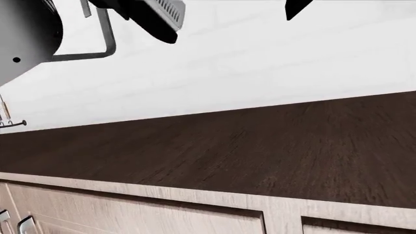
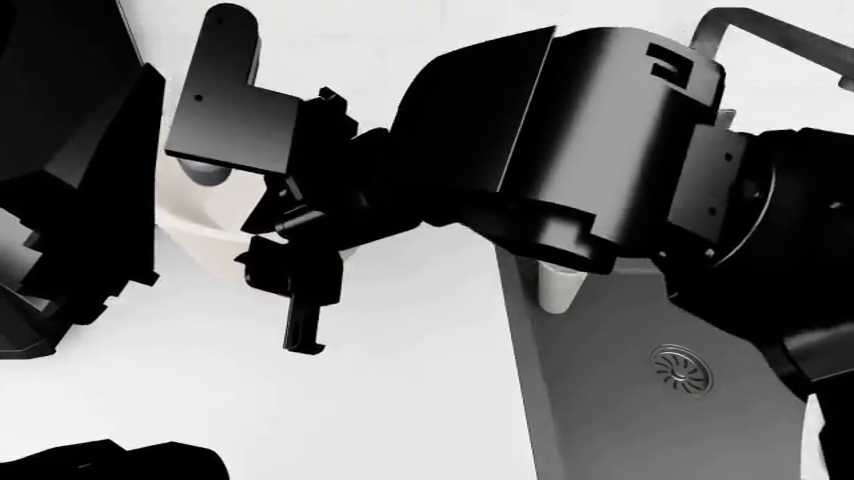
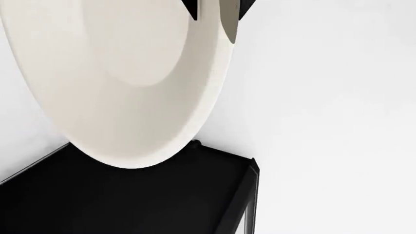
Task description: Pick the cup and bowl from the sink and place them on the counter for drying.
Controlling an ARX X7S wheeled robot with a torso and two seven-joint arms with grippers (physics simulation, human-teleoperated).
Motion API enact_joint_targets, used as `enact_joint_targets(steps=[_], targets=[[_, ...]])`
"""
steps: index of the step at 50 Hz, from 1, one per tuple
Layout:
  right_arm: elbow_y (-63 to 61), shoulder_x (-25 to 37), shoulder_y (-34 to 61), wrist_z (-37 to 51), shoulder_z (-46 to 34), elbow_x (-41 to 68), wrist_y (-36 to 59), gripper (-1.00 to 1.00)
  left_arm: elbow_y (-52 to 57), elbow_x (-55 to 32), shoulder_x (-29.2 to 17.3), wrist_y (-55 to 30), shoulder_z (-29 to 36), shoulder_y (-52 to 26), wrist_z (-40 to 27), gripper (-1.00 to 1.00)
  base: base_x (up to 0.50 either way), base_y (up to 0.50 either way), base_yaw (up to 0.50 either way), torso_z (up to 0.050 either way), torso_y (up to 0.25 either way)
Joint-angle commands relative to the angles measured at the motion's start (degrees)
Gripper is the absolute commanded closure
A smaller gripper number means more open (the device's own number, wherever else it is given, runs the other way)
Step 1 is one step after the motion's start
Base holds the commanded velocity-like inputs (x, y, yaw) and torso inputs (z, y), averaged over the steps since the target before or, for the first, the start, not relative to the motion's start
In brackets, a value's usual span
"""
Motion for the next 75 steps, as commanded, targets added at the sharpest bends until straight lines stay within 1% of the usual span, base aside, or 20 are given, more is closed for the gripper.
enact_joint_targets(steps=[1,11,17,30,51,62,63,75], targets=[[0.61,-1.47,-3.66,1.17,-0.78,-1.91,-2.55,1.0,0.0,0.16,0.13,0.0,0.08,0.15,0.0,-1.0,0.0,0.0,0.0,0.0,0.0],[1.21,-2.92,-7.07,2.29,-1.51,-2.62,-4.67,1.0,0.0,-0.09,0.0,0.0,-0.11,0.48,0.0,-1.0,0.0,0.0,0.0,0.0,0.0],[1.62,-3.84,-8.41,2.35,-2.83,-2.65,-4.37,1.0,0.0,-0.52,-0.17,0.0,-0.49,0.56,0.0,-1.0,0.0,0.0,0.0,0.0,0.0],[1.82,-3.75,-11.05,2.71,-4.95,-2.64,-3.88,1.0,0.0,-1.14,-0.51,0.0,-0.88,0.73,0.0,-1.0,0.0,0.0,0.0,0.0,0.001],[0.53,-3.73,-12.13,2.72,-6.17,-1.8,-3.2,1.0,0.0,-0.72,-0.18,0.0,-0.42,0.59,0.0,-1.0,0.0,0.0,0.0,0.0,0.0],[-1.35,-3.33,-11.9,1.73,-6.35,0.39,-1.61,1.0,0.0,-0.54,-0.07,0.0,-0.3,0.72,0.0,-1.0,0.0,0.0,0.0,0.0,0.0],[-1.6,-3.29,-11.74,1.54,-6.33,0.69,-1.38,-1.0,0.0,-0.52,-0.03,0.0,-0.25,0.72,0.0,-1.0,0.0,0.0,0.0,0.0,0.0],[-4.0,-1.71,-9.06,-0.65,-5.4,3.04,0.06,-1.0,0.0,-0.4,0.19,0.0,0.03,0.61,0.0,-1.0,0.0,0.0,0.0,0.0,0.0]])
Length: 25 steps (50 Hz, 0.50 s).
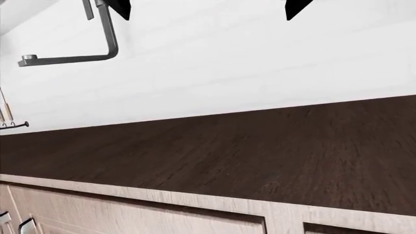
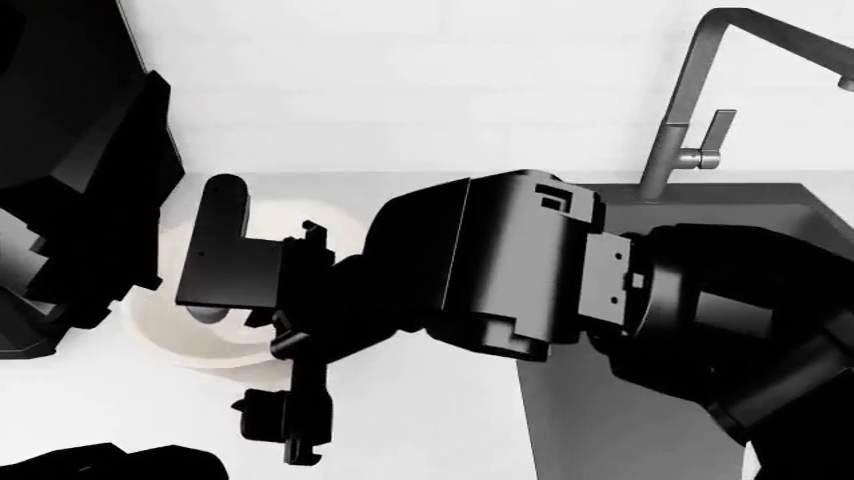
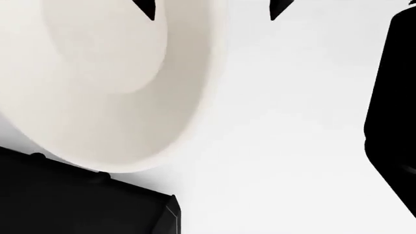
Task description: Pick the cup and bowl from the sink and place them on the counter for drying.
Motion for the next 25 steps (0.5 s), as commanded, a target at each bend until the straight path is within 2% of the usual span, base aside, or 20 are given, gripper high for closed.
enact_joint_targets(steps=[1,25], targets=[[-2.01,1.37,1.78,-1.64,0.48,2.24,1.35,-1.0,0.0,0.08,0.17,0.0,0.22,-0.01,0.0,-1.0,0.0,0.0,0.0,0.0,0.0],[-7.47,8.87,8.29,-2.47,5.22,5.47,2.9,-1.0,0.0,0.38,0.25,0.0,0.68,-0.02,0.0,-1.0,0.0,0.0,0.0,0.0,0.0]])
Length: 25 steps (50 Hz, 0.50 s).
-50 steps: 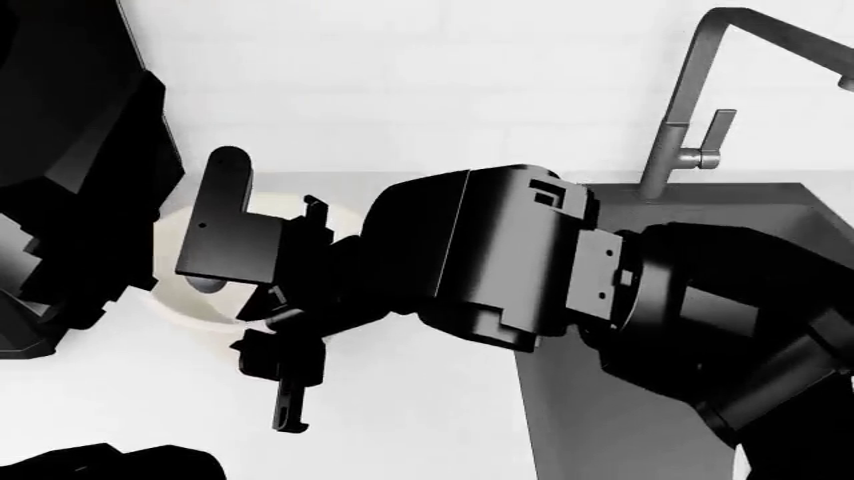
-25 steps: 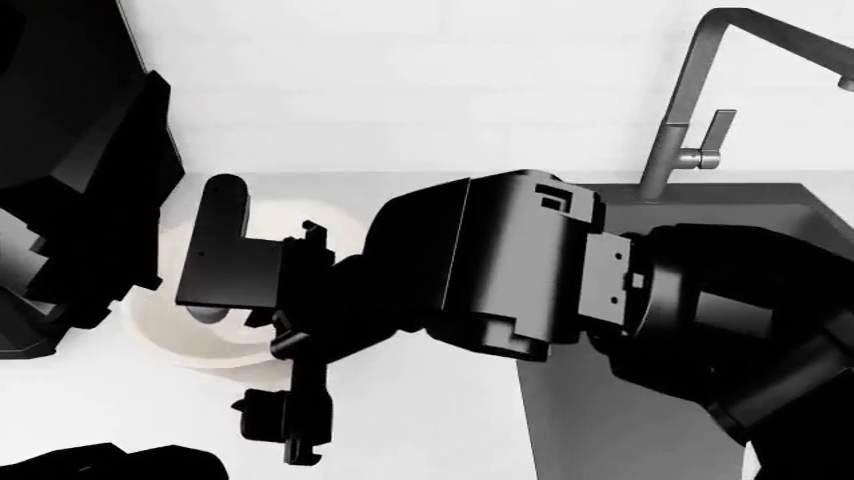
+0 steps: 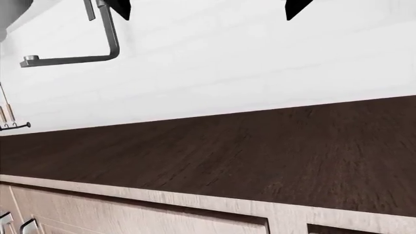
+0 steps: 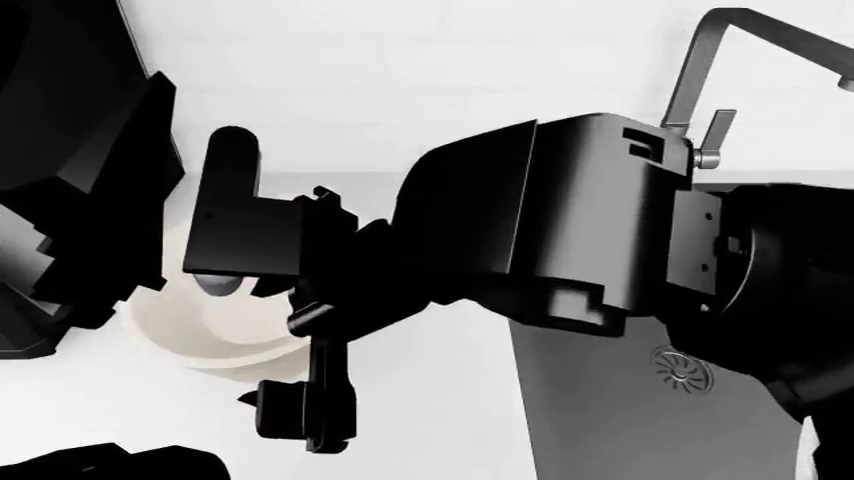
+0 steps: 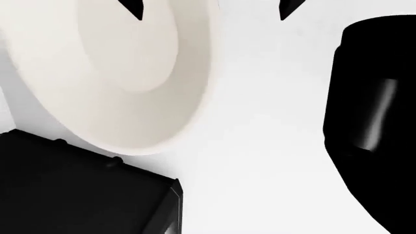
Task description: Pick the cup and bowl from the sink and place them on the counter for drying.
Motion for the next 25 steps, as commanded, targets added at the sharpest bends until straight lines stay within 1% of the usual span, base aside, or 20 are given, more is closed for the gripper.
enact_joint_targets(steps=[1,13,25], targets=[[-2.3,4.47,2.62,-0.34,2.3,1.35,0.45,-1.0,0.0,0.1,0.03,0.0,0.13,-0.06,0.0,-1.0,0.0,0.0,0.0,0.0,0.0],[-6.57,11.55,2.47,0.61,6.47,3.91,-1.23,-1.0,0.0,0.8,0.29,0.0,0.9,-0.11,0.0,-1.0,0.0,0.0,0.0,0.0,0.0],[-12.36,21.44,0.61,4.24,10.94,8.69,-1.67,-1.0,-0.01,1.83,0.84,0.0,1.97,-0.14,0.0,-1.0,0.0,0.0,0.0,0.0,0.0]])
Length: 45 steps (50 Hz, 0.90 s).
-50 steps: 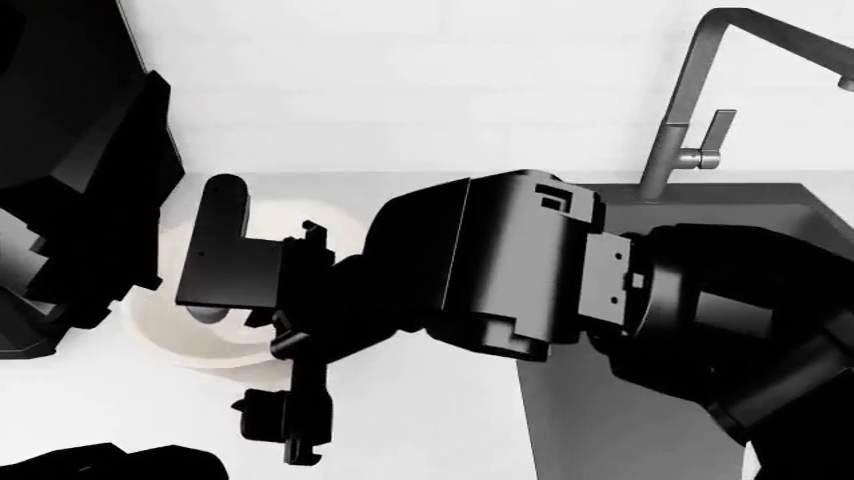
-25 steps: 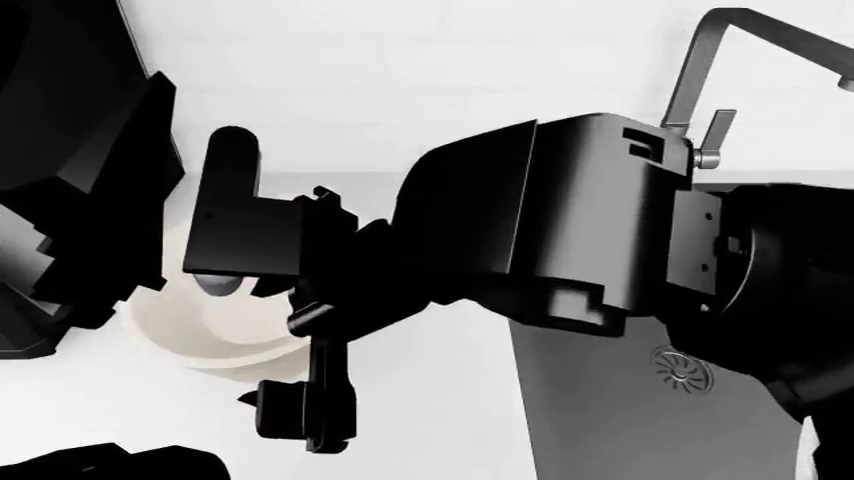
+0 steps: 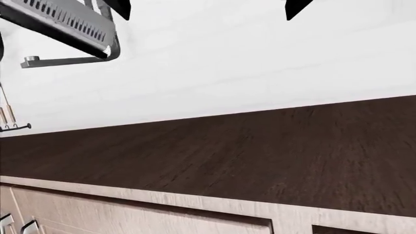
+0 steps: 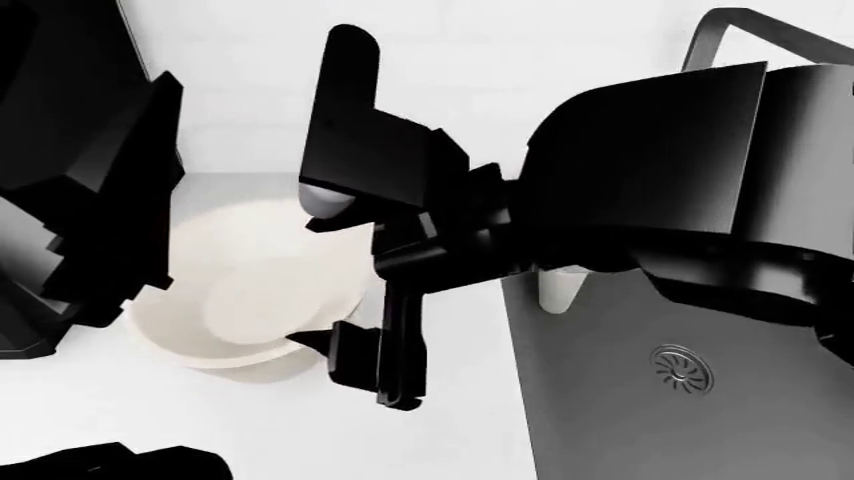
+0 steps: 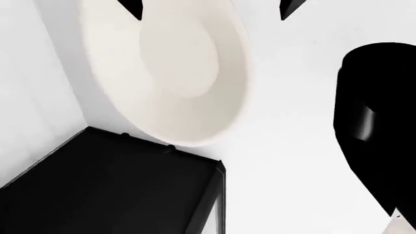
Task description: Pick the cup and bowl from the sink and place them on the counter for drying.
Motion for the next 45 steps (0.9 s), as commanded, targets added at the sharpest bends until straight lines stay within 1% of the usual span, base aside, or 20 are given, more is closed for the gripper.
enact_joint_targets(steps=[1,12,25,37,45], targets=[[-5.34,8.73,-1.74,3.09,4.19,4.09,-0.98,-1.0,0.0,0.87,0.52,0.0,0.95,-0.03,0.0,-1.0,0.0,0.0,0.0,0.0,0.0],[-11.75,20.91,-7.31,9.45,8.18,10.21,-2.73,-1.0,-0.01,0.94,0.59,0.0,1.07,-0.14,0.0,-1.0,0.0,0.0,0.0,0.0,0.0],[-14.5,35.39,-14.9,14.97,11.52,15.71,-7.29,-1.0,-0.01,1.84,1.06,0.0,2.24,-0.27,0.0,-1.0,0.0,0.0,0.0,0.0,0.0],[-14.72,43.16,-21.62,18.75,12.19,16.44,-13.22,-1.0,0.0,2.11,1.21,0.0,2.42,0.02,0.0,-1.0,0.0,0.0,0.0,0.0,0.0],[-13.78,46.21,-25.47,21.6,11.65,15.67,-16.37,-1.0,0.0,2.18,1.34,0.0,2.54,0.03,0.0,-1.0,0.0,0.0,0.0,0.0,0.0]])
